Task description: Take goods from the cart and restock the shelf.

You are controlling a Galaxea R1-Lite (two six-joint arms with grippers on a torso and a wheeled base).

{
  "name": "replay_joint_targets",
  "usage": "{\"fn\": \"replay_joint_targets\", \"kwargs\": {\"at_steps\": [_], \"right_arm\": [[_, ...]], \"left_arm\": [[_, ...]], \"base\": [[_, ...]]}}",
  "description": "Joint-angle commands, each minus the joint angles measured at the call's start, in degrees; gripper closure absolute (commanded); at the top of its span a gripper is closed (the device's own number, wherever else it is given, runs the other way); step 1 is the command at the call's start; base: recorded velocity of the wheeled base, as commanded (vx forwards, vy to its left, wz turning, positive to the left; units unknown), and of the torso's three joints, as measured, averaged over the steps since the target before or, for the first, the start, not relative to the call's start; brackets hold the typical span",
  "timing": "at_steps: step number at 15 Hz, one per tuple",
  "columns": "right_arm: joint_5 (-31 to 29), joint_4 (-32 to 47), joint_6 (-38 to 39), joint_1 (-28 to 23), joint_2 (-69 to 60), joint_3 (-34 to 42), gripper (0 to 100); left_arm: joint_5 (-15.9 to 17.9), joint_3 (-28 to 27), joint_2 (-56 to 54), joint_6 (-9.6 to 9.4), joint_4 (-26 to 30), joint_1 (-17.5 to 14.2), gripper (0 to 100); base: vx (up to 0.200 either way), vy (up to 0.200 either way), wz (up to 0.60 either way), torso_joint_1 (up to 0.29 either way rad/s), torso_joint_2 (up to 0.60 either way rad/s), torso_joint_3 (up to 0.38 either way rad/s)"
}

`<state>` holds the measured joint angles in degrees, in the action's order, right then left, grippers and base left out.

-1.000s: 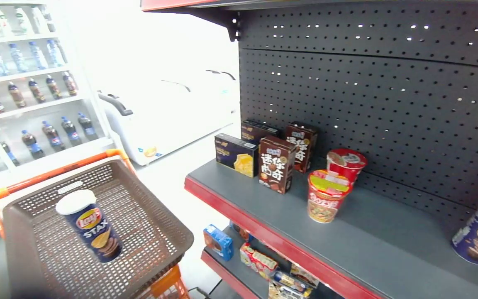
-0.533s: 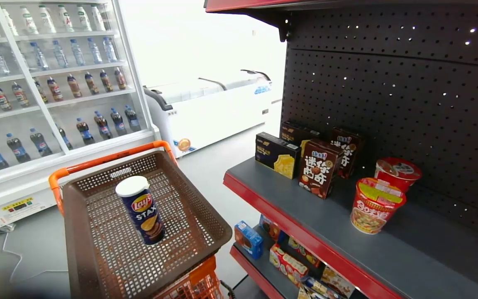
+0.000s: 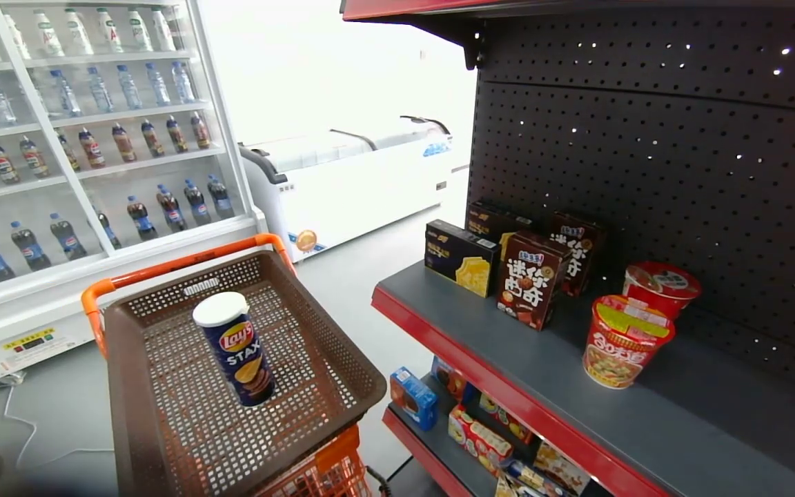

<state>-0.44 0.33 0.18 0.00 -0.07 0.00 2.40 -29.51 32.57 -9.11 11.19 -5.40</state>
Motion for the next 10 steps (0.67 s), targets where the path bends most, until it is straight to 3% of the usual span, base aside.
{"fn": "replay_joint_targets", "kwargs": {"at_steps": [1,2,3,4,6,7,8,10], "right_arm": [[0.00,0.02,-0.01,0.00,0.07,0.00,0],[0.00,0.02,-0.01,0.00,0.07,0.00,0],[0.00,0.02,-0.01,0.00,0.07,0.00,0],[0.00,-0.07,-0.01,0.00,0.07,0.00,0],[0.00,0.02,-0.01,0.00,0.07,0.00,0],[0.00,0.02,-0.01,0.00,0.07,0.00,0],[0.00,0.02,-0.01,0.00,0.07,0.00,0],[0.00,0.02,-0.01,0.00,0.07,0.00,0]], "left_arm": [[15.44,-0.46,13.83,1.20,-1.79,-10.33,0],[22.82,-0.46,17.79,1.11,-5.39,-14.02,0],[26.34,-0.46,22.36,0.32,-9.17,-17.36,0],[26.43,-0.37,26.67,-1.44,-12.86,-18.86,0],[26.16,1.65,33.17,-7.07,-18.93,-21.85,0],[26.25,4.03,38.44,-13.66,-23.50,-24.04,0],[26.69,5.78,41.96,-16.56,-25.78,-24.04,0],[28.18,8.51,47.93,-17.52,-32.02,-23.52,0]], "base": [[0.000,0.000,0.00,0.000,0.00,0.000],[0.000,0.000,0.00,0.000,0.00,0.000],[0.000,0.000,0.00,0.000,0.00,0.000],[0.000,0.000,0.00,0.000,0.00,0.000],[0.000,0.000,0.00,0.000,0.00,0.000],[0.000,0.000,0.00,0.000,0.00,0.000],[0.000,0.000,0.00,0.000,0.00,0.000],[0.000,0.000,0.00,0.000,0.00,0.000]]}}
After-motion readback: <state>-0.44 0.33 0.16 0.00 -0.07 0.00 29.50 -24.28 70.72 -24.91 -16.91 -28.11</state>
